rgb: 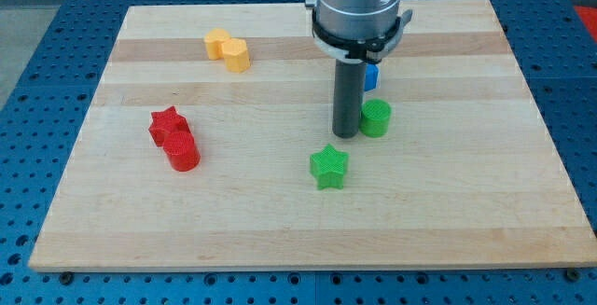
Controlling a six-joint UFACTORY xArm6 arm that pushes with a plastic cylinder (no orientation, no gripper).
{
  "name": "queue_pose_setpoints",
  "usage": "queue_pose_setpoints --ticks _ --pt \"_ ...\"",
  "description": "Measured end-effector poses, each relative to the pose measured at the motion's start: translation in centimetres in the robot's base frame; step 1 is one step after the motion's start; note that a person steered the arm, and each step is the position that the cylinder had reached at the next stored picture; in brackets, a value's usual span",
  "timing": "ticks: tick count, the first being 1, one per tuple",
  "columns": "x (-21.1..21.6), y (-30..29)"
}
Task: Move the green circle closer to the green star
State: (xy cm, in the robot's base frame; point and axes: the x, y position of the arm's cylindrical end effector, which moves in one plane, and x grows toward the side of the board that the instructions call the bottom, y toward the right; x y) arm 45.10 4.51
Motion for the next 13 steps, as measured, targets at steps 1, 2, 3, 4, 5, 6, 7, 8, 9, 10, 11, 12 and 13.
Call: queue_pose_setpoints --ticks 1,2,3,4,5,6,7,8,9,10,11,12,13 --pt "-1.7 0.0" --pt "-2.8 0.0" --pt "-2.9 0.5" --pt "-2.9 3.1" --pt "-3.3 6.0" --pt "-3.3 8.2" --pt "-1.1 8.6" --pt "-0.5 8.6" --pt "-2.8 10.3" --pt "-2.2 11.9" --pt "0.3 10.7" --pt "2.2 6.8" --pt "2.9 5.7"
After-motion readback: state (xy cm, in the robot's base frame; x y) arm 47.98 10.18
